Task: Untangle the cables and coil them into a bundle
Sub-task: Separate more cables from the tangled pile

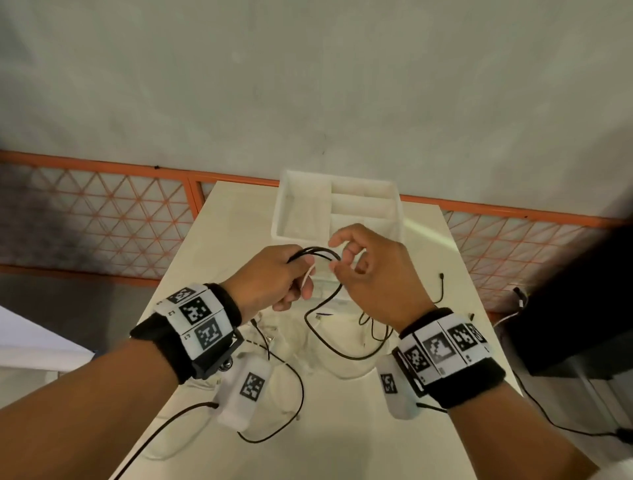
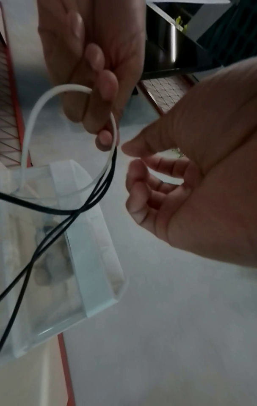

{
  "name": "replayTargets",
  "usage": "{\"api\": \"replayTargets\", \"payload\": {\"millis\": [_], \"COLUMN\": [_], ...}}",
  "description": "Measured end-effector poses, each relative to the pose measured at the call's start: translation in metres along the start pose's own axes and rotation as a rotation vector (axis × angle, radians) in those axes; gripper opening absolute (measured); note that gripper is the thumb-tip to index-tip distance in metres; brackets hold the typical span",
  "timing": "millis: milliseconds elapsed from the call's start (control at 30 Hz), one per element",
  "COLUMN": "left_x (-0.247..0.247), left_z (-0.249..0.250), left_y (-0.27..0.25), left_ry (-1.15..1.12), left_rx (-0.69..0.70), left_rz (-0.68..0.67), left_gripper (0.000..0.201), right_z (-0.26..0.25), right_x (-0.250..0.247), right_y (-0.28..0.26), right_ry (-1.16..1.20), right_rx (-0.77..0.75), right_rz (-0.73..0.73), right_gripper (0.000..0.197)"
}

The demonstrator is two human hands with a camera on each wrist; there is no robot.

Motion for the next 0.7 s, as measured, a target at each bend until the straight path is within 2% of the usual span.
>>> {"api": "replayTargets", "payload": {"millis": [33, 100, 233, 400, 533, 600, 700], "left_x": [0.002, 0.005, 0.003, -0.011, -0.03, -0.039, -0.048], "left_z": [0.0, 0.004, 0.006, -0.012, -0.046, -0.063, -0.085], "left_y": [-0.001, -0.001, 0.001, 0.005, 0.008, 0.008, 0.007], "left_ry": [-0.022, -0.052, -0.072, 0.195, 0.141, 0.092, 0.085], "left_rx": [0.005, 0.017, 0.027, 0.045, -0.008, -0.074, -0.168], "left_rz": [-0.025, -0.077, -0.111, -0.019, 0.076, 0.112, 0.141], "left_gripper": [0.024, 0.024, 0.022, 0.029, 0.028, 0.028, 0.028], "right_z": [-0.004, -0.011, -0.008, 0.02, 0.06, 0.077, 0.096], "right_x": [0.005, 0.015, 0.018, -0.05, -0.099, -0.108, -0.11], "right_y": [0.0, -0.003, 0.0, 0.015, 0.017, 0.013, 0.007], "right_ry": [0.02, -0.03, -0.1, -0.015, -0.058, -0.05, -0.063], "right_rx": [-0.037, -0.102, -0.061, 0.177, 0.334, 0.404, 0.478], "right_rz": [-0.042, -0.071, 0.008, 0.31, 0.527, 0.582, 0.586], "right_gripper": [0.023, 0.021, 0.013, 0.01, 0.022, 0.024, 0.021]}}
Point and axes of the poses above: each hand's wrist, its own y-axis towards the middle knuckle, its own x-axis out of the palm, z = x × y, the point moved 8 cm from there along y, towards the middle knuckle, and after that the axes turned 3 degrees about -x, right-handed, at the moved point
